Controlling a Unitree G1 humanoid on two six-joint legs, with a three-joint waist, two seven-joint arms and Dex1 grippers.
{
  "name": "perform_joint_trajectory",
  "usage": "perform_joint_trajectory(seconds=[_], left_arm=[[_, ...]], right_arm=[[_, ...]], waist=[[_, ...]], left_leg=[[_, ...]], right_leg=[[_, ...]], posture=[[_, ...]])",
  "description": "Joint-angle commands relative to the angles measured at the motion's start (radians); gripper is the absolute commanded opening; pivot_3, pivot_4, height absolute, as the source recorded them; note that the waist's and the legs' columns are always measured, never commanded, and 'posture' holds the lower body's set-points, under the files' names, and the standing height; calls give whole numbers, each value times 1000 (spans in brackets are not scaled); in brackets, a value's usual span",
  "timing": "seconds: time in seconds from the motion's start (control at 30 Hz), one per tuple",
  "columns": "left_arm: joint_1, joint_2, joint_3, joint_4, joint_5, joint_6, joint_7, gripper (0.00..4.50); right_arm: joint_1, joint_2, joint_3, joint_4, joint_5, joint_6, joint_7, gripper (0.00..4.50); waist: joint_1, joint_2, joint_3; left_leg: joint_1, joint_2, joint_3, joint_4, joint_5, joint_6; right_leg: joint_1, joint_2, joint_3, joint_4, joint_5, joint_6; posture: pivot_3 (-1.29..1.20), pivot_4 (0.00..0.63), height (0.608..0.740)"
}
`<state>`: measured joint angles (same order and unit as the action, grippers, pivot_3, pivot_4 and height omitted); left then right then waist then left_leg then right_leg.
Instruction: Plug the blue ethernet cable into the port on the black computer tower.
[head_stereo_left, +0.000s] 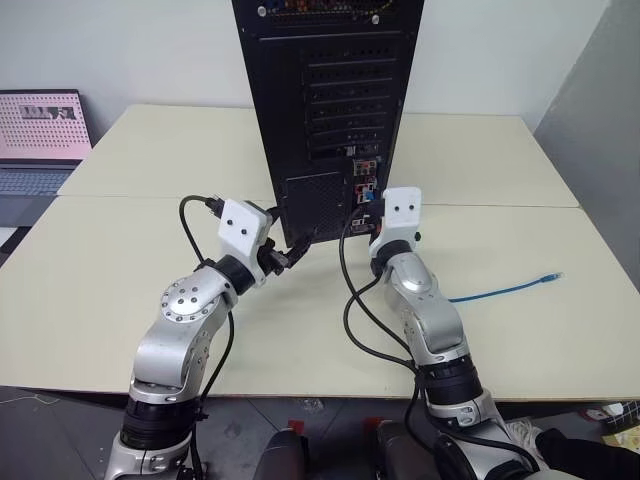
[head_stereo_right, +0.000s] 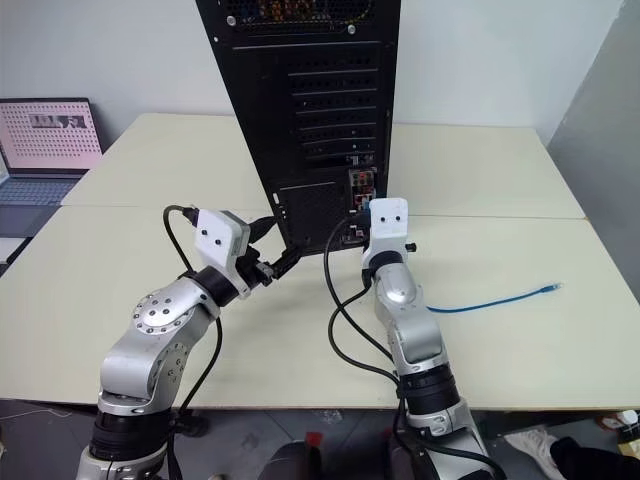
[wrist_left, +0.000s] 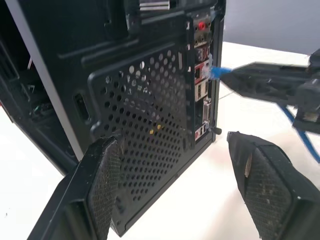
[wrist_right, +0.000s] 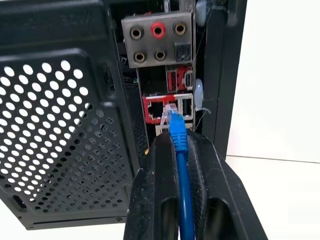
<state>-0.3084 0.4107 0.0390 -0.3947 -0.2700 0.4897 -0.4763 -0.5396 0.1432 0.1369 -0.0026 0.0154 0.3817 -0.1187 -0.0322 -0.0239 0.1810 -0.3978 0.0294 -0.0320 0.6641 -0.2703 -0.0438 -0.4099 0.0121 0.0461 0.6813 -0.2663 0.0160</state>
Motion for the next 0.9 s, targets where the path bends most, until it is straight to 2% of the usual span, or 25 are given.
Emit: perform_joint_trajectory(seconds=[0.03, 0.9], left_arm=[[-15, 24, 10, -12, -1, -40, -25, 3475], [-6, 49, 1, 26, 24, -108, -45, 3475]], right_arm=[[-54, 39, -6, -9, 3, -24, -6, 0], [-55, 33, 31, -20, -1, -34, 29, 0]], waist=[[0, 0, 0], [-1, 0, 0]], left_leg=[[0, 0, 0, 0, 0, 0], [0, 0, 0, 0, 0, 0]], right_leg=[[0, 0, 0, 0, 0, 0], [-1, 0, 1, 0, 0, 0]], posture=[[0, 150, 740], [0, 150, 740]])
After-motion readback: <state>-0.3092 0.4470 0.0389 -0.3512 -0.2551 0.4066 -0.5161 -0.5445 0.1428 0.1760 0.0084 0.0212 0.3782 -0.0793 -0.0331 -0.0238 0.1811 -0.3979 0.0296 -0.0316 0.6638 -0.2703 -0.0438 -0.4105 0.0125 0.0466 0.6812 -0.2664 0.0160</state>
